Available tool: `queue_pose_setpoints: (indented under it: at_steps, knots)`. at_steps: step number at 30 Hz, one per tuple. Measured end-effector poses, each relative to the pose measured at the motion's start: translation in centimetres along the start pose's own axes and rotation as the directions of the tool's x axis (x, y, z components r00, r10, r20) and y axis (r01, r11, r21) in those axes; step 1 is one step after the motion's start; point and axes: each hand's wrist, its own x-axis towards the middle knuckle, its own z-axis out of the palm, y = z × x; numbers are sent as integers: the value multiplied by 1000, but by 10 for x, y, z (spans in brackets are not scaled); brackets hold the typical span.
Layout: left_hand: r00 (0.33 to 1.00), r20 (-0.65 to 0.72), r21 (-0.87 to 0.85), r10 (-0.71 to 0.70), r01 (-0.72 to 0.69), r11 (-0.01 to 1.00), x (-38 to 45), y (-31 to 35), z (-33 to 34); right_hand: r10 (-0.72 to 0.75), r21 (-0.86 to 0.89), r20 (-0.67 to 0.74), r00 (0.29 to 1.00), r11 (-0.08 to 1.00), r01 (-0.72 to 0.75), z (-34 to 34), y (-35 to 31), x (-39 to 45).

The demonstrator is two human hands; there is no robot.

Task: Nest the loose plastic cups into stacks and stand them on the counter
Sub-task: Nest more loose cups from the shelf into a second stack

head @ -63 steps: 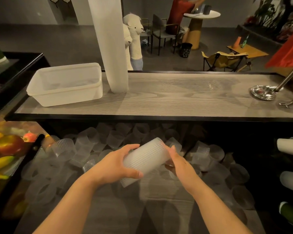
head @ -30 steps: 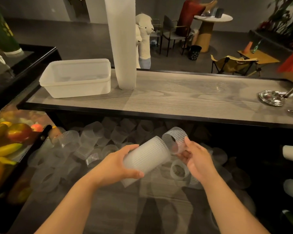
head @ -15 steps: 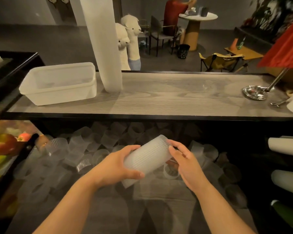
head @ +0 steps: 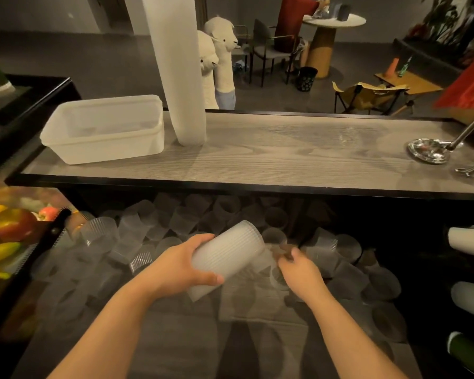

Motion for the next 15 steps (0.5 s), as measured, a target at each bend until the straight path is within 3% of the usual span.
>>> queue_pose_setpoints:
  at_steps: [2,4,10,12,15]
  knots:
    - [1000,-14,6,-15,15,1000,-2,-3,-4,106,-350,2,994,932,-98,6,7,8]
    - [1000,-23,1,-21,21,1000,-4,-4,-7,129,-516,6,992,850,-107,16,15,12]
    - [999,-27,4,-27,27,1000,-7,-7,-7,103,-478,-31,994,872,-105,37,40,26]
    - [999,-24,18,-28,29,999,-8,-8,-6,141,-377,-22,990,916,-139,38,42,27]
    - [999,-16,37,-33,33,999,-11,-8,-5,171,-358,0,985,920,-160,37,48,29]
